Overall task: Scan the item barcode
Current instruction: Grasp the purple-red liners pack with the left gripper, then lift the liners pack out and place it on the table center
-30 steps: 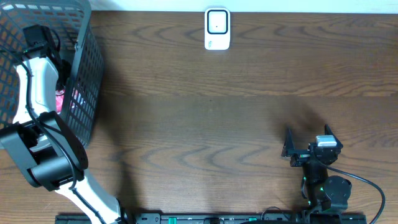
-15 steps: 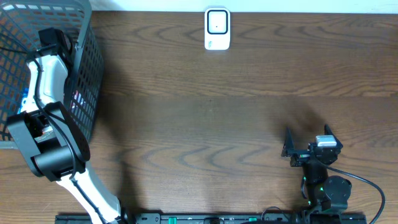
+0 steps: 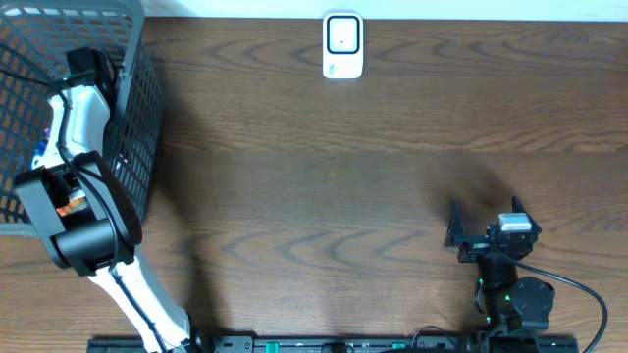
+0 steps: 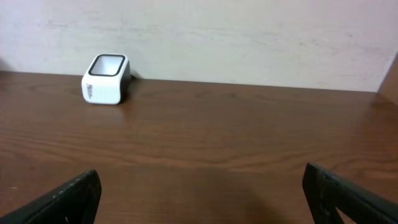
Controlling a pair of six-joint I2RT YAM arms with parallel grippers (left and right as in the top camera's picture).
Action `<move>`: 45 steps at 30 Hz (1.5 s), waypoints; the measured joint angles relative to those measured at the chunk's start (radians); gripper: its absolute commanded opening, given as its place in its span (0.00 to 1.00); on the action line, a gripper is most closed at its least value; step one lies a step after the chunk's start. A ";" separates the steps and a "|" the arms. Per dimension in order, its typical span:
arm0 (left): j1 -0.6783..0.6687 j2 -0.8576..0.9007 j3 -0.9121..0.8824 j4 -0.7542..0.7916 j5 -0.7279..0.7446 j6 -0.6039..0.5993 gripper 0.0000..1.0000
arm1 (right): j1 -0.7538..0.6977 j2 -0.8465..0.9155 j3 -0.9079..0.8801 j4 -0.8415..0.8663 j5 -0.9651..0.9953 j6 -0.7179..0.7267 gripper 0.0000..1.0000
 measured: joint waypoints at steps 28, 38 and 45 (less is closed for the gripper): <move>-0.002 -0.703 0.004 0.031 0.175 0.003 0.07 | 0.000 0.000 0.000 0.000 0.000 0.000 0.99; -0.084 -0.937 0.004 0.062 0.529 0.002 0.07 | 0.000 0.000 0.000 0.000 0.000 0.000 0.99; -0.365 -0.943 0.004 0.059 0.640 0.004 0.07 | 0.000 0.000 0.000 0.000 0.000 0.000 0.99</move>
